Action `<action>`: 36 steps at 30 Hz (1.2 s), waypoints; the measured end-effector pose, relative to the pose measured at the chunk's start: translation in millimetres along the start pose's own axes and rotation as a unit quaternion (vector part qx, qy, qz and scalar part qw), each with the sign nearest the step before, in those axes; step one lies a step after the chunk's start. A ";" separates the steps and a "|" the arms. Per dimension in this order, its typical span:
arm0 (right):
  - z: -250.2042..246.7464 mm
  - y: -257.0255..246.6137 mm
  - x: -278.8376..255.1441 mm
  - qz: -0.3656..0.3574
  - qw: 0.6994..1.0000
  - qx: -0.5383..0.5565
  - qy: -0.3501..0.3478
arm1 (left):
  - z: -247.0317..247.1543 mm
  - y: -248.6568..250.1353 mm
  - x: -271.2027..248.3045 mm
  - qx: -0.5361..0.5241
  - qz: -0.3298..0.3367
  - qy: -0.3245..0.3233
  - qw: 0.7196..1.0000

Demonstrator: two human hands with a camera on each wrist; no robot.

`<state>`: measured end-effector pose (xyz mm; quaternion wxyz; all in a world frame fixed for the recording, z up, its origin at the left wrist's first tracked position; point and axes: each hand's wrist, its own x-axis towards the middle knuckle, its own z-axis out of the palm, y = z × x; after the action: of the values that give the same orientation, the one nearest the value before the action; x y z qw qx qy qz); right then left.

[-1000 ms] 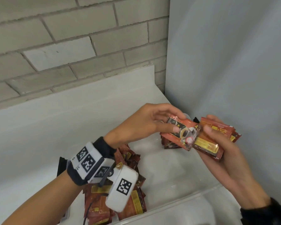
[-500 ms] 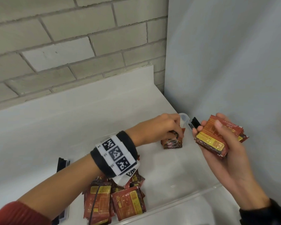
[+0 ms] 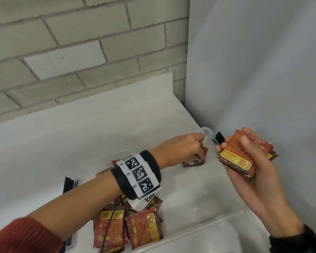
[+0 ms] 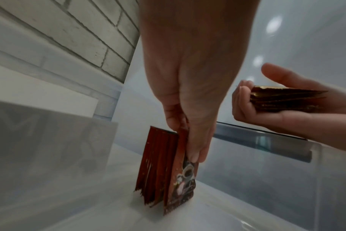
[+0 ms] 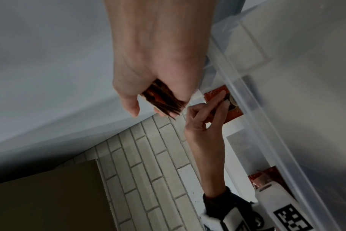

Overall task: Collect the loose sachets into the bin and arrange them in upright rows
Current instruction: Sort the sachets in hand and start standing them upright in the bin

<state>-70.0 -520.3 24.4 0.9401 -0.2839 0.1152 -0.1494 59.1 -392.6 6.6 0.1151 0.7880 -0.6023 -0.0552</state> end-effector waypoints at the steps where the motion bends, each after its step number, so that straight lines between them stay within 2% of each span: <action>1: 0.2 0.0 -0.1 0.001 1.000 -0.002 0.001 | 1.0 0.5 -0.2 0.005 -0.002 -0.002 1.000; 16: 2.3 -1.6 -5.1 0.023 1.000 -0.003 -0.006 | 10.1 -5.4 1.7 0.015 0.042 0.042 0.998; 21: -0.9 -2.5 -3.6 0.045 0.999 -0.008 -0.024 | 4.4 -7.3 -1.1 -0.057 -0.005 0.004 0.998; 24: -2.5 -1.0 -2.5 0.049 0.998 -0.034 -0.032 | -7.4 -6.0 -3.0 -0.106 -0.056 0.011 0.993; 28: -3.8 1.0 -0.9 0.049 0.995 -0.074 -0.040 | -26.6 1.6 -6.6 -0.183 -0.075 0.082 0.977; 30: -4.4 1.5 0.0 0.048 0.994 -0.091 -0.036 | -34.9 7.4 -8.8 -0.250 -0.095 0.105 0.958; 33: -6.6 2.0 1.4 0.044 0.992 -0.119 -0.030 | -45.1 15.6 -11.8 -0.355 -0.109 0.110 0.922; 36: -9.3 2.8 3.2 0.045 0.990 -0.129 -0.039 | -48.8 19.9 -12.9 -0.401 -0.122 0.100 0.902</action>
<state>-69.2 -523.8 14.7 0.9051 -0.4032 0.1098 -0.0792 48.1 -379.6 58.0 0.4735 0.7437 -0.4139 -0.2269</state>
